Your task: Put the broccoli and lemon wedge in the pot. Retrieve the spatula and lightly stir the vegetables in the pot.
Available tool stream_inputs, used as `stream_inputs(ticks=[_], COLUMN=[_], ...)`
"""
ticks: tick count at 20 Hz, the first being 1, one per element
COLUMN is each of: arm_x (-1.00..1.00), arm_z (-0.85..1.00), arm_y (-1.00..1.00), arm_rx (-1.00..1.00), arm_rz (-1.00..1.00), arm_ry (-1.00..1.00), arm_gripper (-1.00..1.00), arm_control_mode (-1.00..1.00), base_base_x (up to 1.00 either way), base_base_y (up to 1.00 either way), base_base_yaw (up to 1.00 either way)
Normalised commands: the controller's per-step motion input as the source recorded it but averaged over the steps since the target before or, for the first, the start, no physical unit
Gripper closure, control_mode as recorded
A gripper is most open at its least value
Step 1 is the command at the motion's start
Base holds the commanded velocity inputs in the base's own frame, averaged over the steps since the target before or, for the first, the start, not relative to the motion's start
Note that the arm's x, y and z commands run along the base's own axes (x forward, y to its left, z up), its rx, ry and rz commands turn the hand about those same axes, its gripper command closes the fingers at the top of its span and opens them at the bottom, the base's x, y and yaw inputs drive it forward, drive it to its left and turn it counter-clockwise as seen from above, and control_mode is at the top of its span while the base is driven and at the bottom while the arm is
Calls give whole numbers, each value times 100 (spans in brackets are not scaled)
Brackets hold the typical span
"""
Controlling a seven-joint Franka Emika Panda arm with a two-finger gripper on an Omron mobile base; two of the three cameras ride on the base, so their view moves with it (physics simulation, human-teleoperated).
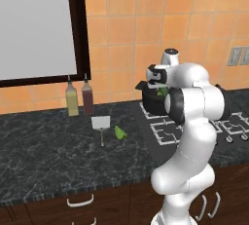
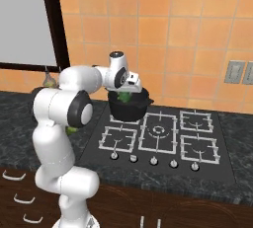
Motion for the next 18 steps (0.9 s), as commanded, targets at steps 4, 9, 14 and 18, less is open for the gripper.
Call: stream_inputs(ticks=[4, 9, 14, 18], arm_x=[38, 18, 0, 0], arm_z=[-20, -18, -22, 6], arm_y=[-16, -4, 0, 0], arm_rx=[0, 0, 0, 0], arm_rz=[-9, -7, -8, -4], arm_ry=[1, 0, 1, 0], arm_gripper=[100, 100, -100, -100], arm_control_mode=[-100, -100, -100, -100], base_base_x=[0, 0, 0, 0], base_base_y=[0, 0, 0, 0], base_base_yaw=[0, 0, 0, 0])
